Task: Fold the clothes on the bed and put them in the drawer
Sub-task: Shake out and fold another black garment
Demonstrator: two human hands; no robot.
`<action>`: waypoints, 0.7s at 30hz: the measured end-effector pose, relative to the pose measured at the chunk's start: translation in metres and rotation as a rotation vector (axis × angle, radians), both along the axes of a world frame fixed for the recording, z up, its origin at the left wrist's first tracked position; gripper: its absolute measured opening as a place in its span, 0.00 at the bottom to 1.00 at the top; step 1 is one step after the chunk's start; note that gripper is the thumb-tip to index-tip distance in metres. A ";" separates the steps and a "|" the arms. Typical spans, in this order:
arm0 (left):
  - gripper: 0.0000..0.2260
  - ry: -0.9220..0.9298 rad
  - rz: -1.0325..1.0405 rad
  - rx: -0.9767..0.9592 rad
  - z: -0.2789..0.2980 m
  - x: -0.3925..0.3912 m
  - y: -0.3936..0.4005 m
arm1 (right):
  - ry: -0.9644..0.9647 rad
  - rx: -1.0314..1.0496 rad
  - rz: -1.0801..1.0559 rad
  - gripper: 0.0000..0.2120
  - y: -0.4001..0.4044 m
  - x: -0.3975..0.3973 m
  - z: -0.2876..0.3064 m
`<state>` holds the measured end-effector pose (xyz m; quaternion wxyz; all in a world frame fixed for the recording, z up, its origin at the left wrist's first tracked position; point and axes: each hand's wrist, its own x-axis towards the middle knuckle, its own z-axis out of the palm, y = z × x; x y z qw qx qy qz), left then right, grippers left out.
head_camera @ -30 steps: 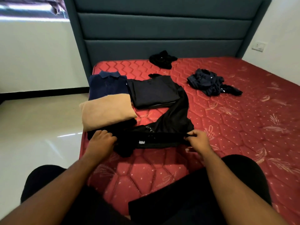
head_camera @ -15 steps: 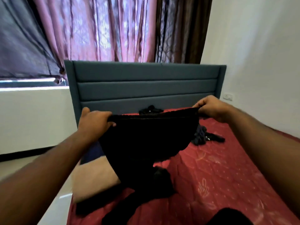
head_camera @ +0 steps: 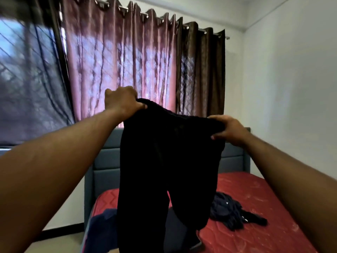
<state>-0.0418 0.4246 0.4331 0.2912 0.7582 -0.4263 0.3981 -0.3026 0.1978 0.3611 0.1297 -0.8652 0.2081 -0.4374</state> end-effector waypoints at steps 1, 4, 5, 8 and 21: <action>0.17 -0.018 0.004 0.013 0.003 -0.002 0.001 | 0.019 -0.130 -0.087 0.26 -0.002 0.003 -0.002; 0.18 -0.138 0.064 0.030 0.014 0.000 0.014 | -0.353 -0.120 -0.088 0.12 0.002 -0.001 0.014; 0.19 -0.200 0.112 0.024 0.018 0.003 0.019 | -0.480 -0.043 -0.036 0.10 0.004 -0.007 0.029; 0.18 -0.401 0.219 0.021 0.021 0.007 0.027 | -0.632 0.151 0.207 0.09 0.017 -0.015 0.068; 0.15 0.425 -1.264 -0.291 0.091 -0.046 0.016 | -0.586 0.427 1.091 0.16 0.101 0.037 0.152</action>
